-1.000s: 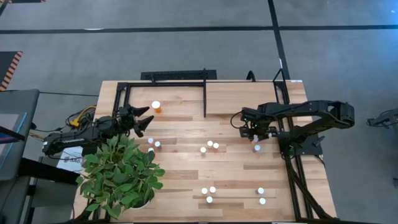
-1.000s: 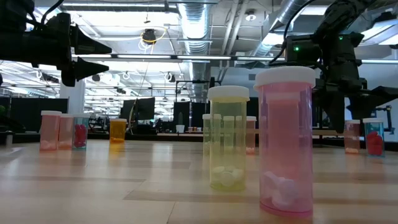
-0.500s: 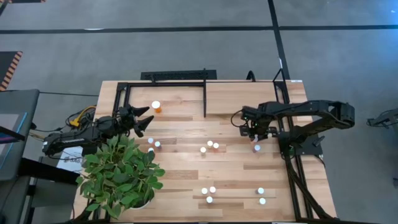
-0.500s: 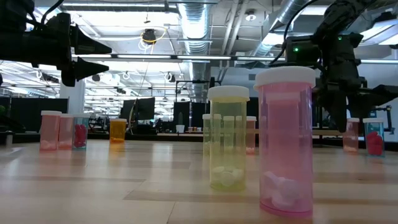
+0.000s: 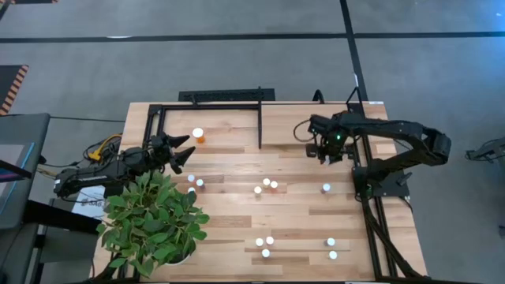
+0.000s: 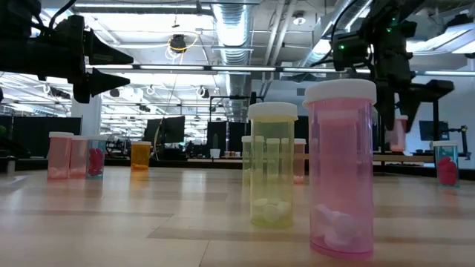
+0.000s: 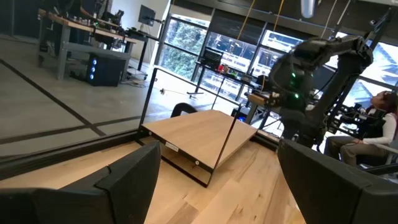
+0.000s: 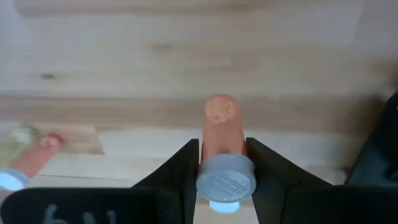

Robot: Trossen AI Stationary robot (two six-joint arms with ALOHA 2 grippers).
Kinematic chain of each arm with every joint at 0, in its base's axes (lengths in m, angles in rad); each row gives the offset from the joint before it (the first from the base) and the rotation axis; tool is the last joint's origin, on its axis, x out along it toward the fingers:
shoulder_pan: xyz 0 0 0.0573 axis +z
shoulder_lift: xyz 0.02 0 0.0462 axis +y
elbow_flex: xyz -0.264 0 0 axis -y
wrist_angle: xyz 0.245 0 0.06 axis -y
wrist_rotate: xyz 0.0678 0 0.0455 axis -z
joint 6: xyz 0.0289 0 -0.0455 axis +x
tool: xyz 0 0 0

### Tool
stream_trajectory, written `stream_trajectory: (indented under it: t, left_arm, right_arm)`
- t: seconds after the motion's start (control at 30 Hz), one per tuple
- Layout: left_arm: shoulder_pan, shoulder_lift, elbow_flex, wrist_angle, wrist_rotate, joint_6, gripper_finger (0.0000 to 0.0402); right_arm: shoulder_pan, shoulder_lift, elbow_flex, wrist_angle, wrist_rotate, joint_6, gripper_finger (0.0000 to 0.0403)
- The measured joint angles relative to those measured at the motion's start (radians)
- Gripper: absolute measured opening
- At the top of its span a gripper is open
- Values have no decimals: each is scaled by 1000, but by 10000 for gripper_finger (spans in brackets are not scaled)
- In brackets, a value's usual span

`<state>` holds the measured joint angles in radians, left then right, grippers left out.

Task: Pick and place medicine bottles onto shelf by color
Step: Put the pink pill bottle on the shelf

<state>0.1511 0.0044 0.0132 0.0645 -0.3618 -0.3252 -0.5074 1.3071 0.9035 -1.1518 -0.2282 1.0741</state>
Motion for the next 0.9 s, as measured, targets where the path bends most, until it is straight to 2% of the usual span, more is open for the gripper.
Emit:
stream_trajectory:
  t: [0.17,0.37,0.67,0.9]
  left_arm:
    - [0,0,0,0,0,0,312]
    - [0,0,0,0,0,0,312]
    - [0,0,0,0,0,0,312]
    - [0,0,0,0,0,0,312]
  right_arm:
    - [-97,9,49,-57,32,-157,134]
    - [-178,77,103,-164,104,-285,134]
    - [-248,226,212,-183,107,-485,134]
    - [-302,315,322,-178,161,-660,134]
